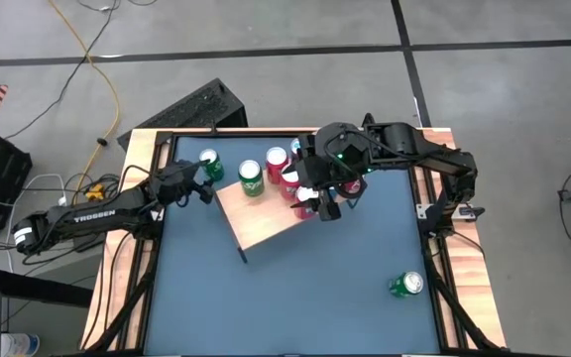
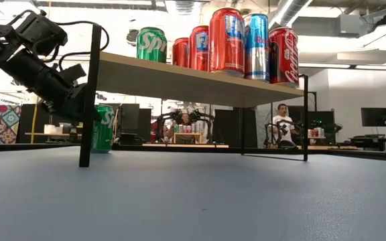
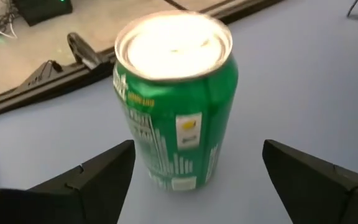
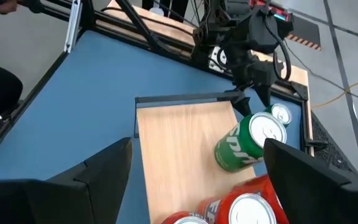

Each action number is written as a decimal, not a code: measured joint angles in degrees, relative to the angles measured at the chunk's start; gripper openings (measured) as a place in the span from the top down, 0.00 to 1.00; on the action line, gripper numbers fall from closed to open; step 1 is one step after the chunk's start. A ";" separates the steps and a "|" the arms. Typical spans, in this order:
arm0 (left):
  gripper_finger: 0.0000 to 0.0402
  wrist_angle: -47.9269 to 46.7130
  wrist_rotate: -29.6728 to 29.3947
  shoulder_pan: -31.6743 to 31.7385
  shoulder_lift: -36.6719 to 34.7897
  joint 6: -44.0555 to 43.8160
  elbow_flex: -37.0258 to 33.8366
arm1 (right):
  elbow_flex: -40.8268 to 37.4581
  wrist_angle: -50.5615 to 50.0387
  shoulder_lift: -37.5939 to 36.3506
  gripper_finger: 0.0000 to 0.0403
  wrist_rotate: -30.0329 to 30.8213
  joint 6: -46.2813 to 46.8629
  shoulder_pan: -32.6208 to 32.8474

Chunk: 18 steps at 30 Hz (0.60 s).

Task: Place canned beverage on shelf
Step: Put the top green soda can on the shelf aligned with the other green soda can

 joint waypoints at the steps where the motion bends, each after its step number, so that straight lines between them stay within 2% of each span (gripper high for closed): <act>1: 0.16 0.62 0.29 0.23 0.00 0.02 0.01 | 0.00 0.06 0.00 0.14 0.00 -0.13 0.00; 7: 0.18 2.26 1.58 2.95 0.00 2.84 0.01 | -0.01 0.87 1.96 0.14 0.00 -0.93 -0.50; 12: 0.19 11.15 7.64 6.99 0.00 3.94 -3.01 | -0.07 0.40 4.55 0.14 0.00 -1.56 -0.92; 18: 0.23 15.80 13.05 9.90 0.01 1.84 -7.47 | -0.04 -0.23 6.24 0.14 0.00 -3.55 -0.87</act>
